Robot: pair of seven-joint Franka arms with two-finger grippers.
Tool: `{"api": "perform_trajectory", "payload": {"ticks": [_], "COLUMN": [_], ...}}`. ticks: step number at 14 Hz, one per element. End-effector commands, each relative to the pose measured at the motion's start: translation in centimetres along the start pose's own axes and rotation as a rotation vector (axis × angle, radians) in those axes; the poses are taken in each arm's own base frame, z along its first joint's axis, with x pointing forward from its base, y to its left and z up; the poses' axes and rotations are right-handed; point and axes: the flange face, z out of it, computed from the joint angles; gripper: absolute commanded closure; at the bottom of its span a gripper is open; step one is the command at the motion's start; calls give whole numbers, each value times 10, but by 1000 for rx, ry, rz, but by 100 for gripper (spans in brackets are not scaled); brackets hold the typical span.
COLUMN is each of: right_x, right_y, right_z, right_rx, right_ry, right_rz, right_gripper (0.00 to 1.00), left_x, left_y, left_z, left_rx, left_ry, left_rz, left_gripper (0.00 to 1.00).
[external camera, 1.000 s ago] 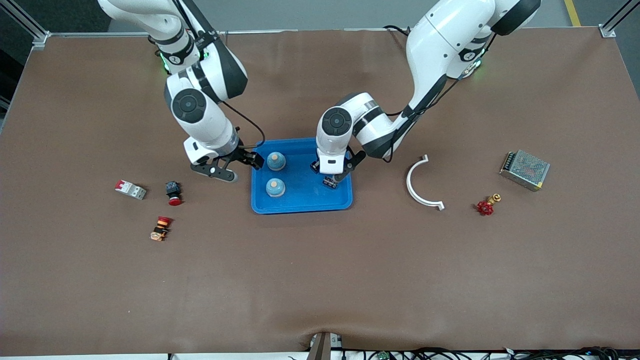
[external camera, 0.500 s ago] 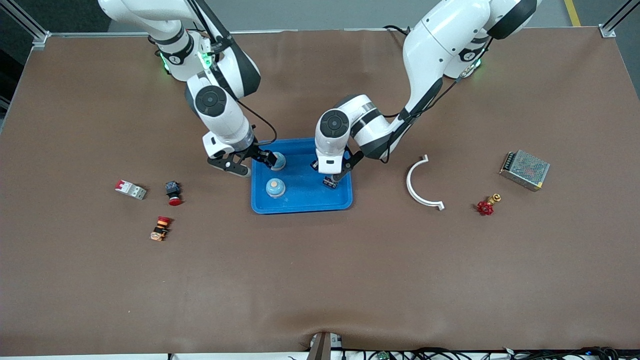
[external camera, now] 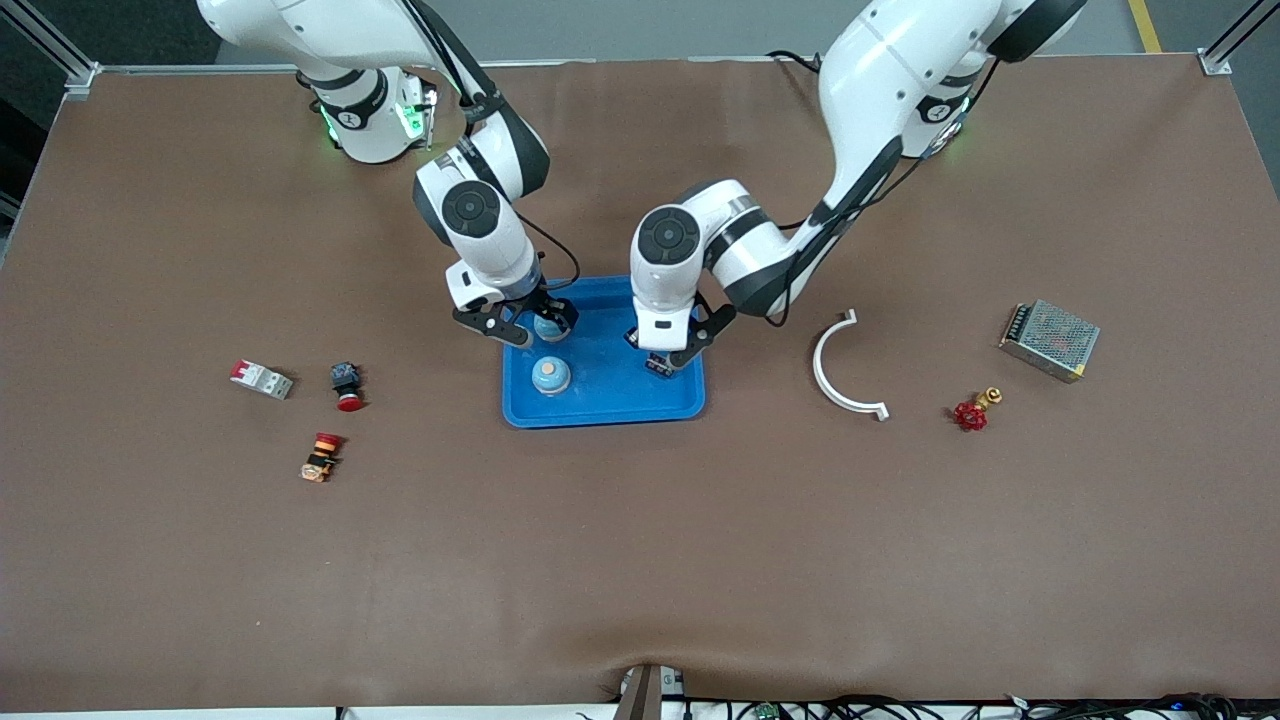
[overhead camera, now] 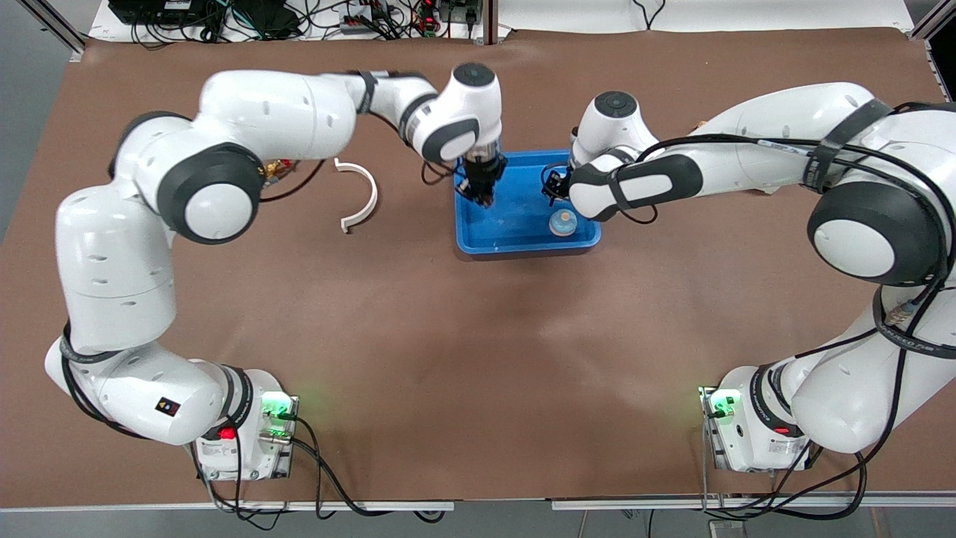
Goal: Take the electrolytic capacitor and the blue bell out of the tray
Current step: 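Grasp the capacitor with the left gripper while the right gripper grasps the bell, then set the left gripper's capacitor down while the right gripper carries the bell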
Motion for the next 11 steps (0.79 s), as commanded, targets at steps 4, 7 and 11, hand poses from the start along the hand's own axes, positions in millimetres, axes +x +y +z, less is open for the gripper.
{"api": "perform_trajectory", "payload": {"ticks": [4,7,11], "right_x": [-13,-17,-19], "right_y": [-6,-7,-7], "right_z": [26,31,32], "right_rx": [11,4,1], "right_ry": [6,3,1], "right_rz": [30,24,41], "right_gripper": [0,0,7], "left_x": [89,141,235], "left_y": [-42,-76,-145], "left_z": [-102,-105,-72], "left_rx": [80,157,271], "left_ry": [117,113,56], "left_rz": [31,46,79], "left_gripper": [100,100,100]}}
